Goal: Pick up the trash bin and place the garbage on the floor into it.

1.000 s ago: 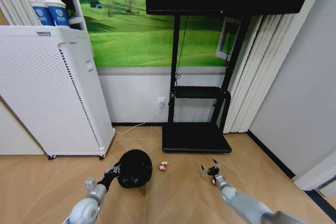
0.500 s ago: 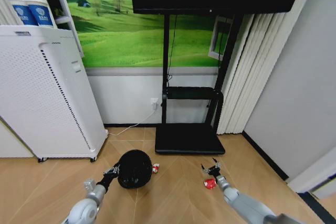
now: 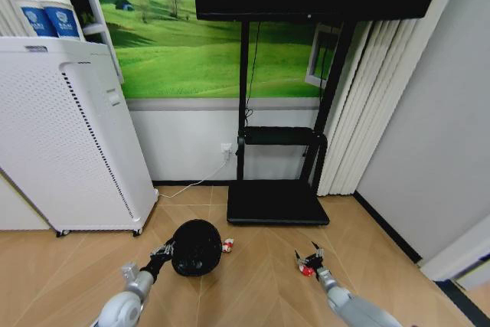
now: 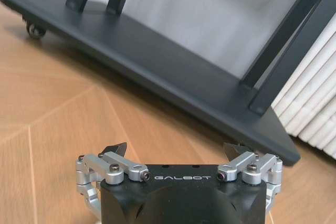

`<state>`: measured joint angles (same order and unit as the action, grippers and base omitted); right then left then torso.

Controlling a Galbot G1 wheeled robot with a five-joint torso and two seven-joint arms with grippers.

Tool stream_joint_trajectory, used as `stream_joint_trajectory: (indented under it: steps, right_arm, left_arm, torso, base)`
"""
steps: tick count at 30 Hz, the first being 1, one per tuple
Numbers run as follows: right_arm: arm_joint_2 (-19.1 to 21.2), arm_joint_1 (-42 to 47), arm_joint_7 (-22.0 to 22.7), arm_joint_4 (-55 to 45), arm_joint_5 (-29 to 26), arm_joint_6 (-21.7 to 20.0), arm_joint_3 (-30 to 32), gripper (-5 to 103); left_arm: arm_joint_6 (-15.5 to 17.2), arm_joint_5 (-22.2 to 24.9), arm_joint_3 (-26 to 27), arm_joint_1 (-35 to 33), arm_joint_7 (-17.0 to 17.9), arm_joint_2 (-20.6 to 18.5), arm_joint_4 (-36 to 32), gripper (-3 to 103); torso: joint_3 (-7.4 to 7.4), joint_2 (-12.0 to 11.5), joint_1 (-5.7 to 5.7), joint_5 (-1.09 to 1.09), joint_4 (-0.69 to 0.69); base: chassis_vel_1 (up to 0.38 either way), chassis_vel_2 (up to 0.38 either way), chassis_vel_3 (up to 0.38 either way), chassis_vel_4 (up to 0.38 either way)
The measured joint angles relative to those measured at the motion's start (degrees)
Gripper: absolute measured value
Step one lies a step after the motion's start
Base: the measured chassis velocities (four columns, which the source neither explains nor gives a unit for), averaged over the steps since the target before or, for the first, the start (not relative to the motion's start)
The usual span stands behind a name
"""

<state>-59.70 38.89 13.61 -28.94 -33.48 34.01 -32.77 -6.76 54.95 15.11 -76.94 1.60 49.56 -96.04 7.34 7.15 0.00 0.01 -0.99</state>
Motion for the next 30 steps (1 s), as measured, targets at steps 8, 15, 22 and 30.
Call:
stream_joint_trajectory:
  steps: [8,15,22,30]
  right_arm:
    - [-1.01,0.05,-1.42,2.60,-2.33,-0.62,-0.50,100]
    - [-4.55,-1.25,-5.00,7.81,-4.73,-1.47,-0.52,100]
    - [-6.45,-1.48,-5.92,10.93,-5.65,-2.61,1.10,100]
    - [-6.28,-0.69,-5.59,11.58,-5.08,-3.67,3.59,100]
  left_arm:
    - [-0.19,-0.29,0.12,0.05,-0.20,0.16,0.32,7]
    - [-0.26,-0.98,-0.19,0.13,-0.40,0.01,-0.11,7]
    - [-0.41,-1.21,0.23,-0.48,-0.52,-0.11,-0.46,7]
    - [-0.56,-1.49,0.48,-0.88,-0.70,-0.04,-0.60,7]
  torso:
    - [0.00,0.00,0.00,-0.03,-0.03]
    - [0.00,0.00,0.00,-0.01,0.01]
    - [0.00,0.00,0.00,-0.02,0.00]
    - [0.00,0.00,0.00,-0.01,-0.01]
  base:
    - [0.000,0.000,0.000,0.000]
    - [0.000,0.000,0.000,0.000]
    - [0.000,0.000,0.000,0.000]
    - [0.000,0.000,0.000,0.000]
